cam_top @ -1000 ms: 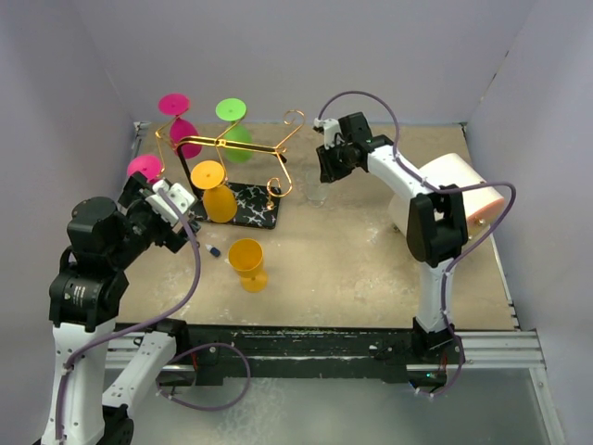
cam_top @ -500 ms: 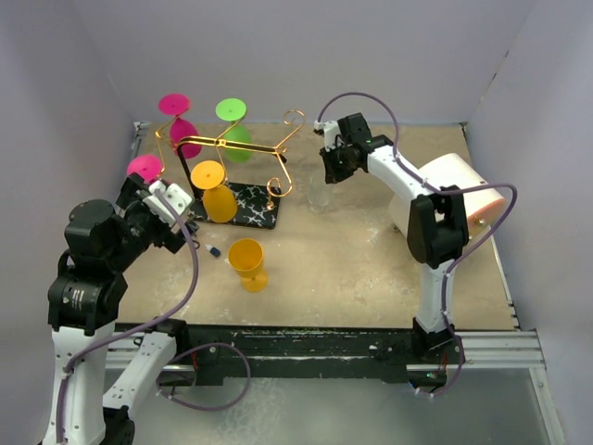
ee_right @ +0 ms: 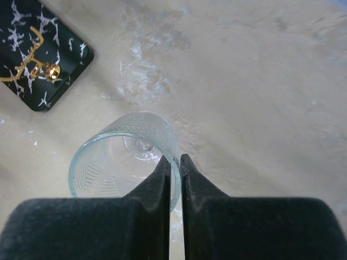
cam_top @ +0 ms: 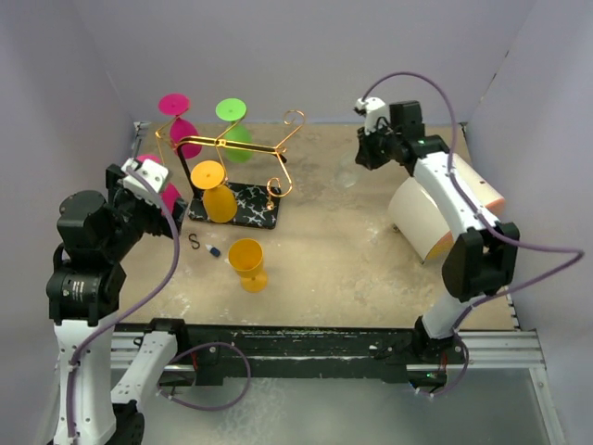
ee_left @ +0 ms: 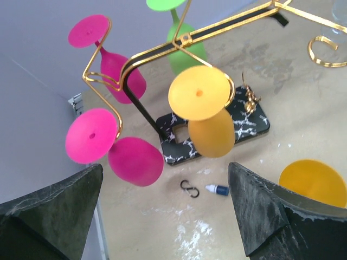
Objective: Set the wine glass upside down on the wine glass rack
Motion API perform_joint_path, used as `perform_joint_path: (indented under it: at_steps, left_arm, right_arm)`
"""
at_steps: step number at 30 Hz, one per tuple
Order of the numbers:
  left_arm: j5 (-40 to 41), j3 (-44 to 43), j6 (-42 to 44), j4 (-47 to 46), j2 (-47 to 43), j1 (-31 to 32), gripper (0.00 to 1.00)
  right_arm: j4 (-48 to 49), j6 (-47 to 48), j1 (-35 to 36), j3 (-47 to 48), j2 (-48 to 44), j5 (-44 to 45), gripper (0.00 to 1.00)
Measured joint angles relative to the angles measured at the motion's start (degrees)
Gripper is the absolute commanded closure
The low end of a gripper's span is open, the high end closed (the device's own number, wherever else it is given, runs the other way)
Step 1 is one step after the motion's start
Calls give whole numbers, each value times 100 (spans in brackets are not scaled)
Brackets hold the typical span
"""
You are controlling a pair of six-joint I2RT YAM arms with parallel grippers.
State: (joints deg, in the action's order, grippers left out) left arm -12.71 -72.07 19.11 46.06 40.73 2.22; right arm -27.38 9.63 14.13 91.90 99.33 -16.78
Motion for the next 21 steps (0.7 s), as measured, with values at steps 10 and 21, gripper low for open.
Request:
perform_joint_path:
  at_steps: [10,21]
  left_arm:
    - [-1117,-1241,-1379,-197,994,-472,1]
    - [-2260,-2371,-2767,-955,2712,-76,2]
  right_arm:
    - [767,-240,-1106,-520,-1613,-828,100]
    - [2361,-1543,-1075,-815,-2710,-1738,100]
